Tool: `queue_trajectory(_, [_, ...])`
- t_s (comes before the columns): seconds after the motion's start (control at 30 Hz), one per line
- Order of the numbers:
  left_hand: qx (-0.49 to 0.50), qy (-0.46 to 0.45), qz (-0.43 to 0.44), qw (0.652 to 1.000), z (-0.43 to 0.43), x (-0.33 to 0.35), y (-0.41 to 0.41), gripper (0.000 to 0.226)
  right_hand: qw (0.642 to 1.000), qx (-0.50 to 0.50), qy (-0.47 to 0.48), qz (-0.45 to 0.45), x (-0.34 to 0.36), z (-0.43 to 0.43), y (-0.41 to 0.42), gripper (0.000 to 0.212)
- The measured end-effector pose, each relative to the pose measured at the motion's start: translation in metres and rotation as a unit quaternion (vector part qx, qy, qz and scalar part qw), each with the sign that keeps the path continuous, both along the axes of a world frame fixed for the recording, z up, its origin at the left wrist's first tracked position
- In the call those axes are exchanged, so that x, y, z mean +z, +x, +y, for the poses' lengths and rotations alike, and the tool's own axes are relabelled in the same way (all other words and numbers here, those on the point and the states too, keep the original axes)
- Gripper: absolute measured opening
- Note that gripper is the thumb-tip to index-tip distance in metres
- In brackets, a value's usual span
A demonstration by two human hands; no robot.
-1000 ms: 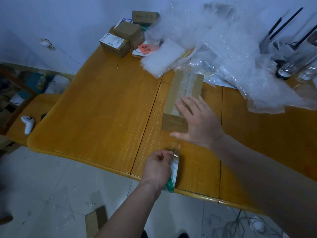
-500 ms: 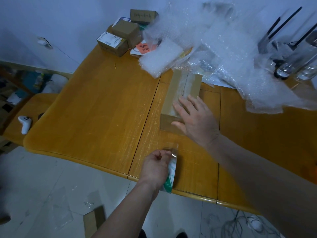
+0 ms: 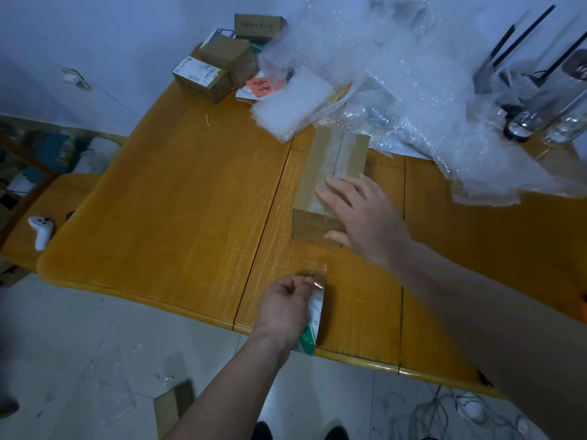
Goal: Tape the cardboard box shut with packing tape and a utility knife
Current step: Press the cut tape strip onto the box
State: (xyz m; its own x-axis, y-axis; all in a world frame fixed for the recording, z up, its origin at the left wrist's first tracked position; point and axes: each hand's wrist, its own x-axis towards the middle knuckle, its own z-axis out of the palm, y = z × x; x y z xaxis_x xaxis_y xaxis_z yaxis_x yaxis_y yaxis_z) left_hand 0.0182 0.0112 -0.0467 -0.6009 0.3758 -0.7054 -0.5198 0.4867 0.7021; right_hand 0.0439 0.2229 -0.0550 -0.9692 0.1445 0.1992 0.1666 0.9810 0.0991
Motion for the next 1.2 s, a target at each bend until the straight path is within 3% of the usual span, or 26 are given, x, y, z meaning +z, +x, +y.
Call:
queue_trajectory(0.1, [0.0, -0.001, 0.0, 1.0, 0.0, -0.001, 0.001, 0.019, 1.0, -0.002, -0.006, -0.005, 0.0, 0.002, 0.0, 0.092])
queue_trajectory(0.3, [0.001, -0.005, 0.0, 1.0, 0.0, -0.002, 0.0, 0.018, 0.996, -0.02, -0.033, 0.085, -0.006, -0.005, -0.005, 0.059])
queue_trajectory(0.57, [0.0, -0.004, 0.001, 1.0, -0.001, -0.002, 0.0, 0.018, 0.998, -0.045, -0.007, 0.038, 0.001, -0.013, -0.007, 0.082])
queue_trajectory(0.73, [0.0, 0.001, 0.004, 1.0, -0.003, -0.004, -0.001, 0.018, 0.99, -0.119, 0.005, 0.079, -0.001, -0.033, -0.023, 0.068])
queue_trajectory(0.97, [0.0, 0.003, 0.002, 1.0, -0.004, -0.003, -0.001, 0.018, 0.996, -0.079, -0.015, 0.041, -0.001, -0.023, -0.016, 0.079])
queue_trajectory(1.07, [0.0, 0.0, 0.005, 1.0, -0.004, -0.002, 0.0, 0.018, 0.996, -0.028, -0.071, 0.052, 0.003, -0.007, -0.006, 0.069])
queue_trajectory(1.2, [0.001, -0.003, -0.001, 1.0, -0.003, -0.001, 0.001, 0.018, 0.998, 0.001, -0.059, 0.037, -0.004, 0.001, -0.003, 0.063])
